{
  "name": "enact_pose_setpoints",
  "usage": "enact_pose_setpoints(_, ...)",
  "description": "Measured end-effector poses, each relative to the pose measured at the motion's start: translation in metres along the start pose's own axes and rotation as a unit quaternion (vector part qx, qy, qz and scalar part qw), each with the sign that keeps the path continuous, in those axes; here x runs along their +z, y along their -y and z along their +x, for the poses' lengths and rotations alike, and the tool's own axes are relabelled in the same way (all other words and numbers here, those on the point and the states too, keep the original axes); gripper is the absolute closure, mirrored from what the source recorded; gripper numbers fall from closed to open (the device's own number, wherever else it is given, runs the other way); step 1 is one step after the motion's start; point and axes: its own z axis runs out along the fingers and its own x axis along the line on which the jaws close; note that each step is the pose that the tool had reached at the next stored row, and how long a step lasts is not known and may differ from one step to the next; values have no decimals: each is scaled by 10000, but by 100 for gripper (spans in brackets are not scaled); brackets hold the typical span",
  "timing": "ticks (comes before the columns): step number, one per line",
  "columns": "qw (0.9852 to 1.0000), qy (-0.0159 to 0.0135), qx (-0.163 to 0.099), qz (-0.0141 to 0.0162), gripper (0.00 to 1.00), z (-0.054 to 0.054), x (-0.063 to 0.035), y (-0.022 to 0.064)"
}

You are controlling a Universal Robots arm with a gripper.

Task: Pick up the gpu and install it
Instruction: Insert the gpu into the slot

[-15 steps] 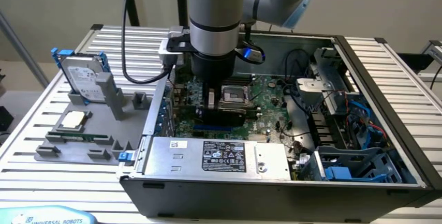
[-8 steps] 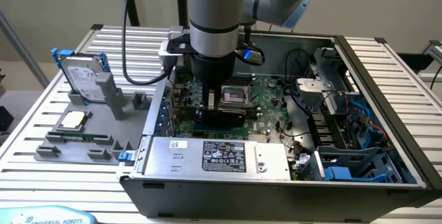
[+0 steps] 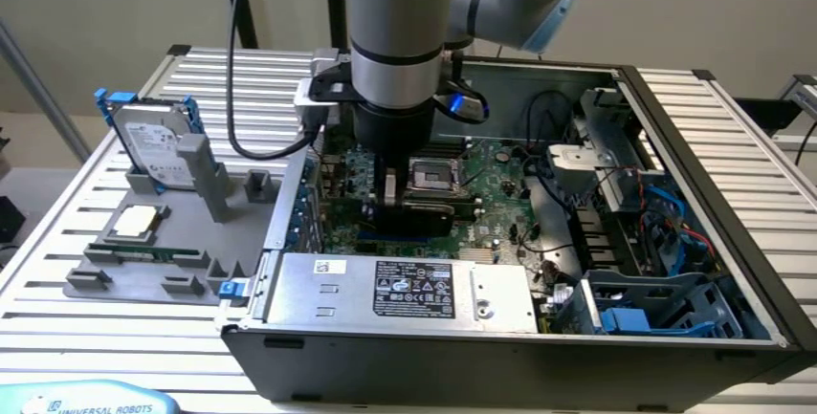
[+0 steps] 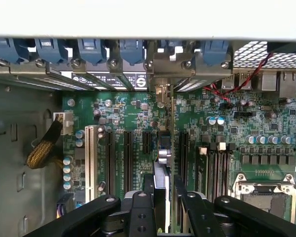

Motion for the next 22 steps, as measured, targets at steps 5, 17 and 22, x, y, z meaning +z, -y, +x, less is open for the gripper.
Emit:
enact_pose_setpoints(5, 10000, 1, 3, 0, 74, -1, 22, 0)
enact_pose_setpoints(17, 10000, 0, 15, 1, 74, -10, 58, -3)
enact_pose_setpoints(22, 10000, 0, 20, 1, 74, -16, 61, -26)
